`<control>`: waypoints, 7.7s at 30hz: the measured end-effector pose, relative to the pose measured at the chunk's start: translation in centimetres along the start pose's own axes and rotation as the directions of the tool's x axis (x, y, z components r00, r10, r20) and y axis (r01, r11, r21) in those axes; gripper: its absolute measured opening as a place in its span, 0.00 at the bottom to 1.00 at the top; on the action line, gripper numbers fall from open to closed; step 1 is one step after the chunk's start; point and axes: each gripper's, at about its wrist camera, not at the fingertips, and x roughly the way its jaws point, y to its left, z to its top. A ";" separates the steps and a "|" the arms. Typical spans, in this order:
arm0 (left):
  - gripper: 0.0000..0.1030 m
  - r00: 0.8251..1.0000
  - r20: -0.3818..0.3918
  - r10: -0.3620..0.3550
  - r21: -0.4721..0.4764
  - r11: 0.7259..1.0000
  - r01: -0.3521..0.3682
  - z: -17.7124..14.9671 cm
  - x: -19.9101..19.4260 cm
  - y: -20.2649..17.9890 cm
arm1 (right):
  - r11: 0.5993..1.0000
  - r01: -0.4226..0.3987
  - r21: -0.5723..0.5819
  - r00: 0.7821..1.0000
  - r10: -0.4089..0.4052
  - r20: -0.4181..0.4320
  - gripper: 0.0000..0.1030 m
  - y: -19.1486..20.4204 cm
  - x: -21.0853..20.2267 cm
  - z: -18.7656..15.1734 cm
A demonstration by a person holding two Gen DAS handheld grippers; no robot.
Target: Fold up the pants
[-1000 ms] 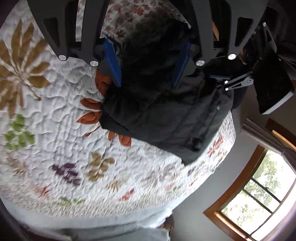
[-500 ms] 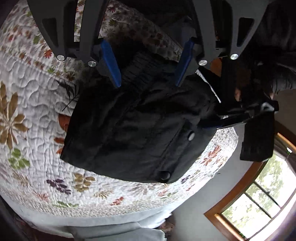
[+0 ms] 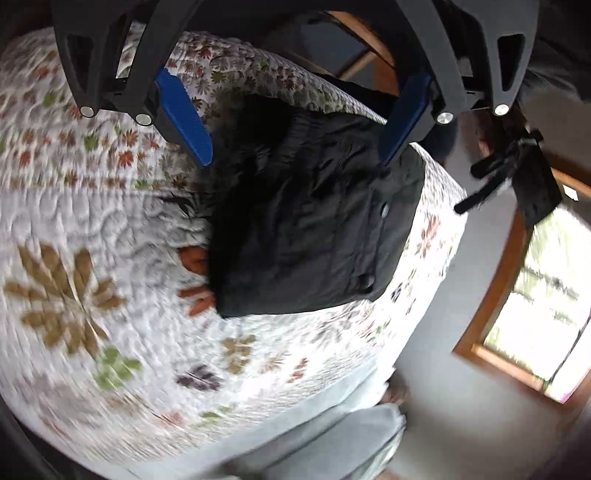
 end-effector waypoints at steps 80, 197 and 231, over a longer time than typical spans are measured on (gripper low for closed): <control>0.28 0.774 -0.139 -0.618 -0.603 0.673 0.429 -0.3 13.8 20.4 | 0.924 -0.365 0.112 0.916 0.378 -0.138 0.38 -2.4 8.2 3.5; 0.97 0.873 0.157 0.461 -0.304 0.864 -0.402 -10.3 -23.5 3.4 | 0.862 0.413 -0.293 0.849 -0.248 0.467 0.97 29.9 -2.3 -19.5; 0.97 0.836 0.224 0.501 -0.275 0.855 -0.439 -11.3 -22.8 1.5 | 0.868 0.431 -0.248 0.834 -0.277 0.477 0.97 29.3 -1.5 -19.1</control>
